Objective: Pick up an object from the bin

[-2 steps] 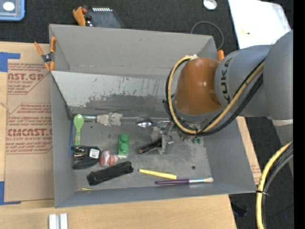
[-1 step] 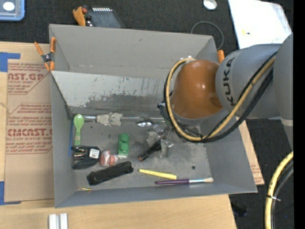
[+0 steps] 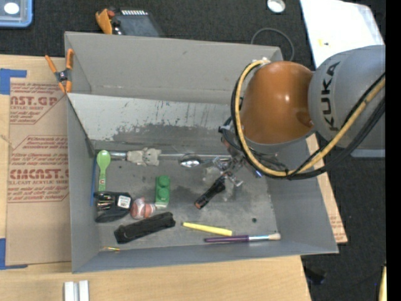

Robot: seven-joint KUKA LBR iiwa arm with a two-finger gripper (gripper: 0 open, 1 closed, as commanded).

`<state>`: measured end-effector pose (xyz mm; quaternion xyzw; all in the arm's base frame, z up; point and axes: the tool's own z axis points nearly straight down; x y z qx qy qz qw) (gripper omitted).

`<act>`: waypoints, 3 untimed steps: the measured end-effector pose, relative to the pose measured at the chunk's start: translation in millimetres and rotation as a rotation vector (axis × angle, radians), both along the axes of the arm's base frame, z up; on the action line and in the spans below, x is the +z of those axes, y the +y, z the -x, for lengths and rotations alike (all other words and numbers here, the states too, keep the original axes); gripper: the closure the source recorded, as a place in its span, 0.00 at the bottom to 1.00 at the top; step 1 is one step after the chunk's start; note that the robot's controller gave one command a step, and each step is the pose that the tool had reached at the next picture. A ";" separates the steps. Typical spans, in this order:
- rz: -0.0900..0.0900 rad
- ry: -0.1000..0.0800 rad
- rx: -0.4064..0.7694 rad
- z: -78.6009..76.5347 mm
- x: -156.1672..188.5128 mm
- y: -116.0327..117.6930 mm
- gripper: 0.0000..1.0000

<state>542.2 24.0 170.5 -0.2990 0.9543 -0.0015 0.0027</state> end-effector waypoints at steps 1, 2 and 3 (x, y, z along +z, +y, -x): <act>-0.003 0.000 -0.003 -17.6 160.9 19.2 1.00; -0.003 0.002 -0.002 -17.5 160.6 19.3 1.00; -0.002 -0.002 0.015 -20.1 155.1 23.8 1.00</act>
Offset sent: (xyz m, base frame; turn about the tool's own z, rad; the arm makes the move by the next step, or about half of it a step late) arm 0.0000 0.0000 0.0000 0.0000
